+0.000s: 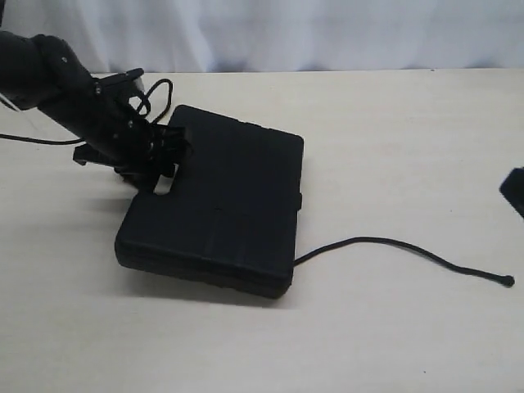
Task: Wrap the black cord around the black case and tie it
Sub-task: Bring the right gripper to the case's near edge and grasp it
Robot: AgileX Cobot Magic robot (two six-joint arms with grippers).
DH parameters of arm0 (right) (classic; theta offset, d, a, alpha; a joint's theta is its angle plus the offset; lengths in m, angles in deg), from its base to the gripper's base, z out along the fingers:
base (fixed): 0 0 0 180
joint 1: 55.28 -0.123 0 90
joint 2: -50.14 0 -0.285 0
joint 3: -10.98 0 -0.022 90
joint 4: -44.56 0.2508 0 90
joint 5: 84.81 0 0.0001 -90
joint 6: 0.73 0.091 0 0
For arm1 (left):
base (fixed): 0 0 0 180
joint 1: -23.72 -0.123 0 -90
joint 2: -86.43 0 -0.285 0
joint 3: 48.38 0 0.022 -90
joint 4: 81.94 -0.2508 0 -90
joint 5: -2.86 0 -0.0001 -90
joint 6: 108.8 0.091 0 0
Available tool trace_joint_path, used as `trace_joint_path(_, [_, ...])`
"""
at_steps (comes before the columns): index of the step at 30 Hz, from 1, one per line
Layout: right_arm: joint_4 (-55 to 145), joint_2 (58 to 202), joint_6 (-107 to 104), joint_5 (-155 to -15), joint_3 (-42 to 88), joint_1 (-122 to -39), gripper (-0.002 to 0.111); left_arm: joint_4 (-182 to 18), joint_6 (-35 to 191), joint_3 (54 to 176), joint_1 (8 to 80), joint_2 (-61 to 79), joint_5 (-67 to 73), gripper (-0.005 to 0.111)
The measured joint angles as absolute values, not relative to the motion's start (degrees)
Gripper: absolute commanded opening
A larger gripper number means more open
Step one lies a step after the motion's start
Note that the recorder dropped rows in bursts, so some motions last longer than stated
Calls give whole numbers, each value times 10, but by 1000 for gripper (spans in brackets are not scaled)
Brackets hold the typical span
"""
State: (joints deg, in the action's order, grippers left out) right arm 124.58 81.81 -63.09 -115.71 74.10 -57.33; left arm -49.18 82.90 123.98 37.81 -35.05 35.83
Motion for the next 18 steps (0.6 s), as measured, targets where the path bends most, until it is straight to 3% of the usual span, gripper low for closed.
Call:
trace_joint_path(6, [1344,1040,-781,-1279,650,-580,4,-458,824,1260,357,-351,347,0])
trace_joint_path(9, [1378,1147,-846,-1238,616,-672,4,-454,824,1279,357,-351,358,0])
trace_joint_path(14, [1348,1255,-903,-954,534,-918,4,-448,824,1281,357,-351,359,0])
trace_joint_path(18, [1261,1311,-974,-744,492,-1053,4,-428,824,1281,357,-351,367,0])
